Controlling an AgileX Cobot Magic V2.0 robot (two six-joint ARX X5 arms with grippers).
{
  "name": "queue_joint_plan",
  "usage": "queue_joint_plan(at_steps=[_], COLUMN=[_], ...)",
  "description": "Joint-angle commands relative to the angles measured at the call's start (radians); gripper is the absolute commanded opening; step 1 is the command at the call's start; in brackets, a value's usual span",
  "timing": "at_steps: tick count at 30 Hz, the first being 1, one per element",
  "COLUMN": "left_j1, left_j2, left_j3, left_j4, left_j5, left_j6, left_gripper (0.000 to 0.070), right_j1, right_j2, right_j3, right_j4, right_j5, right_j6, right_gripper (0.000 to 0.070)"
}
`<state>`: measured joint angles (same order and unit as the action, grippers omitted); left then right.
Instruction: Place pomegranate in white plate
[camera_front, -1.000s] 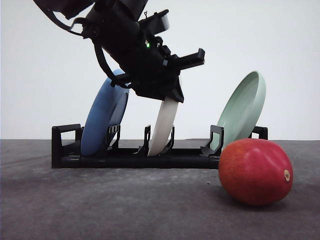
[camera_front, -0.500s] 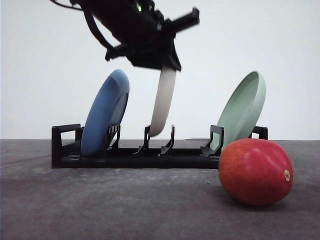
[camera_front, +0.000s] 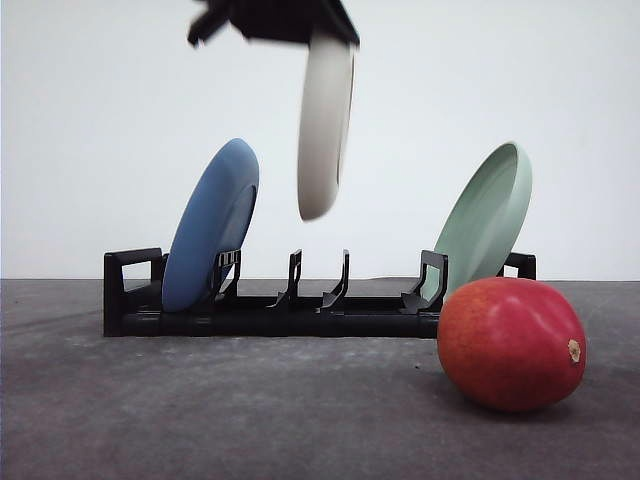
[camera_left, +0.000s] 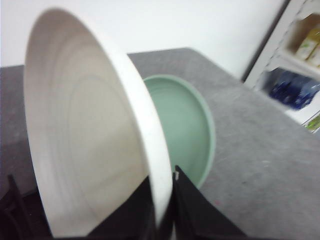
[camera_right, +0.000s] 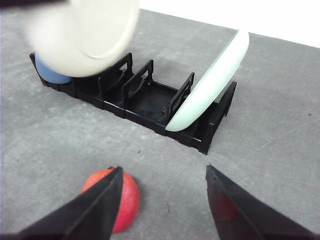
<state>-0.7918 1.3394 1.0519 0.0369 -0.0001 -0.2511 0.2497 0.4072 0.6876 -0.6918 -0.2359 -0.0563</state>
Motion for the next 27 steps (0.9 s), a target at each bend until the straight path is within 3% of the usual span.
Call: queue_joint_plan(at_steps=[1, 4, 8, 21, 27], left_j1=[-0.019, -0.045, -0.100, -0.251, -0.312], left_j2=[-0.028, -0.088, -0.176, -0.387, -0.394], left_j3=[0.020, 0.011, -0.061, -0.413, -0.468], left_j4=[-0.016, -0.083, -0.082, 0.136, 0.101], left_j5=[0.003, -0.019, -0.123, -0.168, -0.195], left_j6=[-0.005, -0.005, 0.004, -0.045, 0.112], left_gripper=[0.0010, 0.0011, 0.0010, 0.0010, 0.0010], right_j1=[0.004, 0.004, 0.004, 0.004, 0.004], right_j2=[0.002, 0.002, 0.002, 0.002, 0.002], right_j3=[0.014, 0.014, 0.014, 0.014, 0.014], right_j4=[0.010, 0.010, 0.010, 0.010, 0.010], right_j5=[-0.003, -0.003, -0.003, -0.003, -0.003], right_j6=[-0.003, -0.003, -0.003, 0.003, 0.010], right_gripper=[0.0337, 0.0337, 0.0337, 0.0337, 0.0337])
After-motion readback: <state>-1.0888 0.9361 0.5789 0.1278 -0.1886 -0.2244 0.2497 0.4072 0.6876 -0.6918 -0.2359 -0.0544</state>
